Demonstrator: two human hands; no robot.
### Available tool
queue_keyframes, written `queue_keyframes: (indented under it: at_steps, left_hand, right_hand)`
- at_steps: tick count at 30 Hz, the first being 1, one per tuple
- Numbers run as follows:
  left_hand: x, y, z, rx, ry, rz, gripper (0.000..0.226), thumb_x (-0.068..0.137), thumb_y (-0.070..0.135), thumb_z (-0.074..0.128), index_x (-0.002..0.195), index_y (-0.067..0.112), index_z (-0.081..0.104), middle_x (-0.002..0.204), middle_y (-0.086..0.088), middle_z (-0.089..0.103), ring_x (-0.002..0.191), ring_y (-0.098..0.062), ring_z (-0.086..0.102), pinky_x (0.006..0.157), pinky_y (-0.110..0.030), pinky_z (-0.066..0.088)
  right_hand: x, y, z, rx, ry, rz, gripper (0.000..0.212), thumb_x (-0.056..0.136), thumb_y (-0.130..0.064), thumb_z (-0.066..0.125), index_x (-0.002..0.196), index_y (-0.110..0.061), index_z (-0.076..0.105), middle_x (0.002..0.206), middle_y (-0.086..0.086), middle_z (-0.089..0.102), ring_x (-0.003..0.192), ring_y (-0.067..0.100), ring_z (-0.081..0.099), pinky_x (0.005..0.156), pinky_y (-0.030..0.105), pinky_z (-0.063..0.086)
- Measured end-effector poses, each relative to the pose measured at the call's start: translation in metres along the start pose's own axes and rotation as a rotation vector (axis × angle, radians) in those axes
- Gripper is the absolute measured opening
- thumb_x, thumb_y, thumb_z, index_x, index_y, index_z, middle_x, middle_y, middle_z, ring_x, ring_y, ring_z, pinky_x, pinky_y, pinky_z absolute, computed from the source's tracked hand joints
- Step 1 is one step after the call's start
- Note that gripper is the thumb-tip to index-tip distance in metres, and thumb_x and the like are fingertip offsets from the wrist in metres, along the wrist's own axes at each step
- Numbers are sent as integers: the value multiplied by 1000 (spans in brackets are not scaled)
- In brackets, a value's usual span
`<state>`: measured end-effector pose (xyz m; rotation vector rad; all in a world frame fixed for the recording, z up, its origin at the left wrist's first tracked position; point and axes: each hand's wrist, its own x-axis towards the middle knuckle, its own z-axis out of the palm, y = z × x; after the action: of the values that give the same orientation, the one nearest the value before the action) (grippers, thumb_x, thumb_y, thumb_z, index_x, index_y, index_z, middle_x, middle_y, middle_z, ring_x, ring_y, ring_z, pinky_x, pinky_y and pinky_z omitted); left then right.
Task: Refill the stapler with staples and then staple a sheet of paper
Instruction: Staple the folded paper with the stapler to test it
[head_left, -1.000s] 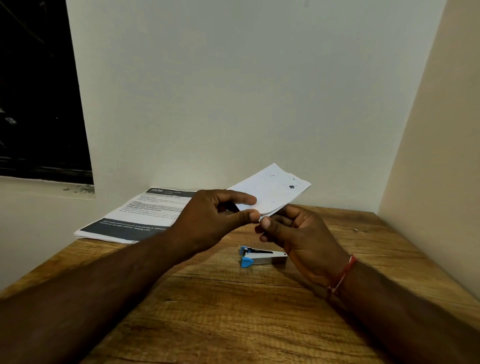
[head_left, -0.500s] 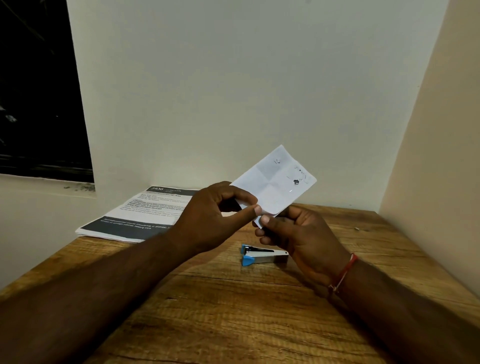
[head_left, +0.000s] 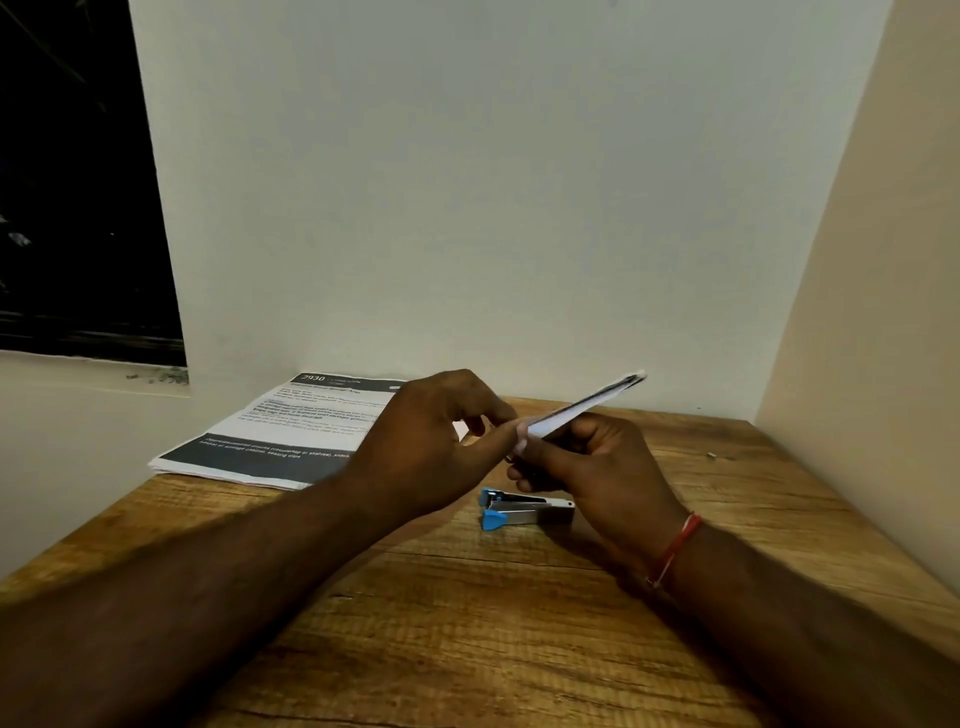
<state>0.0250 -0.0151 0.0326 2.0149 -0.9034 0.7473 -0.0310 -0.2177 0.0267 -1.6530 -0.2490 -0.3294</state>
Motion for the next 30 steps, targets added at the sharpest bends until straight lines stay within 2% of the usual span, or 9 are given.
queue_keyframes:
  at_steps: [4, 7, 9, 15, 17, 20, 25, 28, 30]
  left_hand:
    - [2, 0, 0, -56, -7, -95, 10, 99, 29, 86, 90, 28, 89, 87, 10, 81, 86, -13, 74, 73, -27, 55]
    - [2, -1, 1, -201, -40, -274, 12, 100, 28, 84, 89, 26, 89, 84, 9, 82, 78, -3, 72, 66, -20, 50]
    - [1, -2, 0, -271, -73, -329, 13, 101, 27, 84, 90, 24, 90, 83, 9, 83, 73, 3, 68, 69, -19, 47]
    - [-1, 0, -3, -256, -116, -253, 8, 98, 29, 88, 92, 23, 90, 88, 9, 86, 87, -7, 81, 78, -22, 60]
    - [-2, 1, -1, -209, -107, -197, 8, 96, 33, 90, 92, 27, 89, 86, 10, 84, 87, -12, 80, 79, -29, 62]
    - [-1, 0, -1, -177, -79, -159, 5, 97, 30, 89, 93, 29, 88, 85, 10, 82, 85, -14, 79, 80, -34, 63]
    - [1, -5, -3, -123, -38, -149, 4, 97, 27, 88, 94, 24, 88, 89, 10, 79, 88, -7, 74, 73, -12, 53]
    - [1, -5, -2, -107, -47, -158, 5, 98, 26, 87, 95, 22, 87, 90, 9, 78, 90, -7, 73, 72, -9, 52]
    - [1, -5, -2, -125, -46, -189, 4, 98, 26, 87, 95, 23, 87, 91, 9, 80, 91, -7, 75, 72, -9, 52]
  right_hand:
    - [0, 0, 2, 73, -5, 48, 21, 95, -11, 81, 116, -9, 83, 98, 16, 85, 92, 36, 83, 88, 45, 69]
    - [-1, -2, 1, 63, 0, 57, 22, 96, -10, 80, 118, -8, 82, 99, 15, 85, 91, 32, 83, 86, 39, 69]
    - [-2, -2, 1, 34, 0, 57, 22, 96, -10, 80, 117, -10, 82, 99, 13, 85, 93, 31, 83, 84, 35, 69]
    - [-4, -3, 2, -154, -5, -6, 7, 92, -15, 85, 98, -14, 86, 90, 4, 86, 85, 15, 83, 69, 18, 61]
    - [-4, -1, 1, -270, -32, -39, 6, 91, -21, 87, 94, -16, 87, 89, -2, 85, 86, 11, 82, 72, 22, 63]
    - [-4, 0, 1, -298, -77, -52, 7, 93, -25, 86, 96, -20, 88, 94, -4, 86, 92, 14, 82, 86, 38, 66]
    - [0, -1, -1, -39, -16, 20, 17, 96, -22, 81, 104, -8, 85, 98, 14, 84, 98, 32, 81, 89, 36, 68]
    - [2, 0, -2, 54, -12, 57, 20, 97, -22, 78, 105, -5, 84, 100, 18, 83, 93, 32, 81, 84, 33, 67]
    - [3, 2, -2, 73, -25, 63, 19, 98, -20, 77, 108, -6, 84, 102, 18, 84, 91, 29, 80, 88, 39, 67]
